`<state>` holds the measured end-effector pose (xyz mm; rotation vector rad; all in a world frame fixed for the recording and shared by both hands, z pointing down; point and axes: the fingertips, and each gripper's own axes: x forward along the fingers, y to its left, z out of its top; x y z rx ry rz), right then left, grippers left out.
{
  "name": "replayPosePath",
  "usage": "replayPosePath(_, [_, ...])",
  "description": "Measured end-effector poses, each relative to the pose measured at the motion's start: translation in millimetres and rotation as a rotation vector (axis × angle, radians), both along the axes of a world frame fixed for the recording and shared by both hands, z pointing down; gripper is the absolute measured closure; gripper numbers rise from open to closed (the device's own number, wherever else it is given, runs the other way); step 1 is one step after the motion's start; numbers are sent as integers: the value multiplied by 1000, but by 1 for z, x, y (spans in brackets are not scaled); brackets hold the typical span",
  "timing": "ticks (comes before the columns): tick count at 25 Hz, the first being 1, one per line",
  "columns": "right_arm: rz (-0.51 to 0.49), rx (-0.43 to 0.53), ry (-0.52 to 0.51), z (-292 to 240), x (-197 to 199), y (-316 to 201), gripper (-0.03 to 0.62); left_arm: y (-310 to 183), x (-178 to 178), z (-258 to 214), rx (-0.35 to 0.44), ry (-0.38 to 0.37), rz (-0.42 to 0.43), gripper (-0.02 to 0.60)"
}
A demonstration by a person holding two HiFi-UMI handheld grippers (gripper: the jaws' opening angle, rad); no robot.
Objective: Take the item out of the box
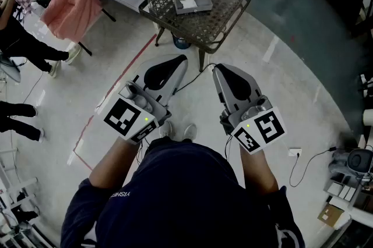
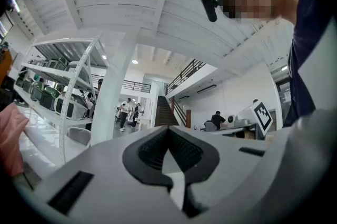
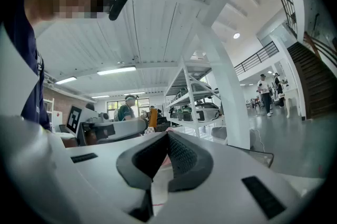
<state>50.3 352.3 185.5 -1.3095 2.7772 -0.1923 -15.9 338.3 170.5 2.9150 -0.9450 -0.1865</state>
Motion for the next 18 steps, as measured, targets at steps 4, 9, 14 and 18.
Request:
replayPosePath(4, [-5, 0, 0, 0, 4, 0, 571, 2, 4, 8, -7, -29, 10, 575])
replayPosePath(9, [-16, -1, -2, 4, 9, 2, 571, 4, 6, 11, -12, -21, -8, 575])
replayPosePath(14, [-20, -22, -27, 12, 11, 1, 570, 5, 4, 20, -23, -22, -26, 575])
replayPosePath(18, [-14, -47, -39, 19, 10, -9, 569, -2, -1, 28, -40, -20, -31, 575])
